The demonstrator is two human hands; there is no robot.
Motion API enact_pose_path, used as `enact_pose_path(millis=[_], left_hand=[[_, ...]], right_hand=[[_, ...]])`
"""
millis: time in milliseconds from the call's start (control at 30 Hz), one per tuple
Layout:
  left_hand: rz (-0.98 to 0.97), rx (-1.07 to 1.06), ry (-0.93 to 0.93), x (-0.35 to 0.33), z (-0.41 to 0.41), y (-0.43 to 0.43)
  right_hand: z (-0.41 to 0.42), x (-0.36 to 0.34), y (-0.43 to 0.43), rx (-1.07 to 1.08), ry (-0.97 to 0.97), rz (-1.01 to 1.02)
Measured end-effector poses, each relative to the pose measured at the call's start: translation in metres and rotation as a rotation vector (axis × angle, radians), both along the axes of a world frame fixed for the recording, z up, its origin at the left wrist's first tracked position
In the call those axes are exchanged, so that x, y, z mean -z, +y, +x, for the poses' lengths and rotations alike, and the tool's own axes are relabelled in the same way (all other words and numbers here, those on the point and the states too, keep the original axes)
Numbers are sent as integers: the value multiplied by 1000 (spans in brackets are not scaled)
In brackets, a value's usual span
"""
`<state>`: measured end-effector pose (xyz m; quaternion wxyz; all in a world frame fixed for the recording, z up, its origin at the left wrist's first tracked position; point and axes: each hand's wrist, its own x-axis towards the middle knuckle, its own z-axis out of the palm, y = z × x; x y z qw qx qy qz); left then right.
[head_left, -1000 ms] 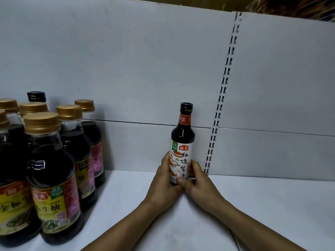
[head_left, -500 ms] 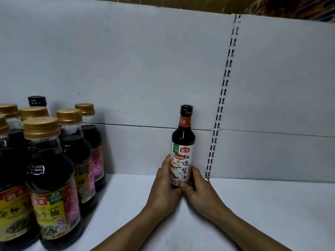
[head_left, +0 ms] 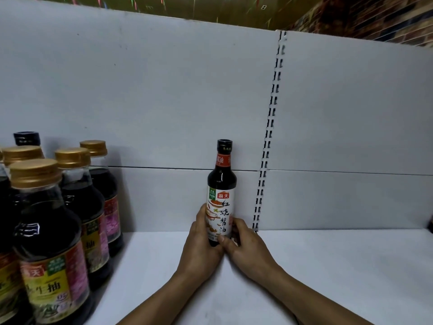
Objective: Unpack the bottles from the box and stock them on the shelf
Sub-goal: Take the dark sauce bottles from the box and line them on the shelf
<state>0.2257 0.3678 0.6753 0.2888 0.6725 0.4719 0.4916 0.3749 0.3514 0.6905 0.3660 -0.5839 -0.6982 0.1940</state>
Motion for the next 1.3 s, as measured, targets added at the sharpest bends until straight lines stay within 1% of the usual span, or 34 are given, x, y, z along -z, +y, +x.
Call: enact_pose_path(millis=[433, 633, 700, 800, 867, 900, 1033, 1133, 1300], left_hand=[[-57, 14, 38, -7, -4, -9], [-80, -29, 119, -19, -4, -27], [-19, -90, 128, -21, -4, -33], [193, -188, 98, -26, -1, -44], [320, -202, 91, -28, 5, -49], [353, -197, 84, -29, 8, -52], [436, -76, 91, -34, 21, -68], [442, 56, 131, -43, 26, -79], [437, 286, 276, -64, 45, -111]], right_hand=[[-4, -8, -11, 24, -58, -34], [-5, -22, -23, -22, -78, -69], [-2, -28, -29, -27, -62, -69], [4, -33, -40, -12, -38, -51], [8, -36, -46, 5, -23, -32], [9, -38, -49, 5, -17, -18], [14, -43, -68, 23, 22, 54], [24, -49, -94, 50, 37, 117], [57, -56, -150, 126, 5, 210]])
